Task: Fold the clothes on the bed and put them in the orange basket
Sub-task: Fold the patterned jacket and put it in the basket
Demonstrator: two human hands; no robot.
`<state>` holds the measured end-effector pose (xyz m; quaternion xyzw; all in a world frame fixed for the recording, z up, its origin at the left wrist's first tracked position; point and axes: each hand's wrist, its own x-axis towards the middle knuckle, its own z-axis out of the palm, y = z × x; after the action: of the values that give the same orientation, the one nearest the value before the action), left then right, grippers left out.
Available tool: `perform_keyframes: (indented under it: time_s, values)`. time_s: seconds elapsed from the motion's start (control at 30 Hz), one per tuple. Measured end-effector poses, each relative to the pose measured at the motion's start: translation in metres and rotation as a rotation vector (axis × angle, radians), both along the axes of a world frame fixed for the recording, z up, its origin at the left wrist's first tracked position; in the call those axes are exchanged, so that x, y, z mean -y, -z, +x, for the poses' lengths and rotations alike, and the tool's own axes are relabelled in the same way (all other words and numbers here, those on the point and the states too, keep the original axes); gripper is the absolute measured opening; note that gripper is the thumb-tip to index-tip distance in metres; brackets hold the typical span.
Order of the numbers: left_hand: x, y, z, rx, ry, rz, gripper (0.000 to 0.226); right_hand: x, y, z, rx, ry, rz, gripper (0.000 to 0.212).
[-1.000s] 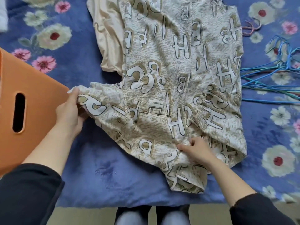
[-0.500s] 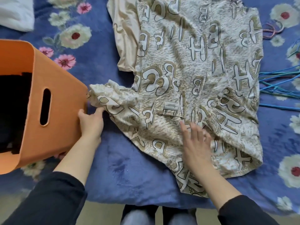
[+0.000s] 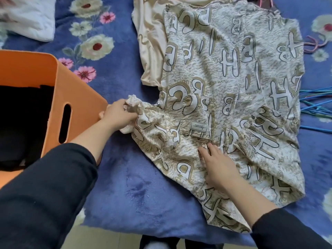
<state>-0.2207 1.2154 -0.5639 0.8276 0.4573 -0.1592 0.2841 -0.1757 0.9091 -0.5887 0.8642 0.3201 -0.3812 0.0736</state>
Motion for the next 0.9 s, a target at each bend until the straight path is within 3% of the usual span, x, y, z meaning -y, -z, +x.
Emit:
perform_keyframes:
  time_s: [0.07, 0.13, 0.23, 0.33, 0.4, 0.5, 0.57, 0.73, 0.83, 0.9]
  values:
    - [-0.001, -0.013, 0.001, -0.009, 0.065, 0.097, 0.024, -0.005, -0.003, 0.005, -0.029, 0.014, -0.007, 0.088]
    - [-0.001, -0.028, -0.002, -0.011, 0.104, 0.076, 0.007, -0.009, -0.006, 0.009, -0.062, 0.005, -0.021, 0.086]
    - [-0.004, -0.051, -0.013, -0.119, 0.15, -0.05, 0.012, -0.015, -0.008, 0.015, -0.124, 0.019, -0.056, 0.092]
    - [-0.008, -0.078, -0.02, -0.003, 0.054, -0.196, 0.007, -0.02, -0.011, 0.019, -0.185, 0.045, -0.097, 0.097]
    - [-0.008, -0.095, -0.023, -0.019, 0.044, -0.305, 0.02, -0.022, -0.011, 0.019, -0.2, 0.05, -0.114, 0.098]
    - [-0.007, -0.104, -0.025, -0.416, 0.161, -0.439, 0.019, -0.021, -0.011, 0.019, -0.202, 0.053, -0.125, 0.098]
    - [-0.006, -0.098, -0.027, -0.58, 0.191, -0.468, 0.033, -0.021, -0.011, 0.018, -0.197, 0.047, -0.127, 0.097]
    - [-0.003, -0.069, -0.023, -0.46, 0.403, -0.078, 0.035, -0.018, -0.008, 0.016, -0.17, 0.017, -0.122, 0.097]
    - [-0.012, -0.053, -0.024, -0.253, 0.246, 0.2, 0.022, -0.017, -0.005, 0.016, -0.159, 0.011, -0.122, 0.096]
    - [-0.014, -0.041, -0.026, -0.125, 0.102, 0.3, 0.031, -0.017, -0.003, 0.016, -0.152, 0.007, -0.126, 0.096]
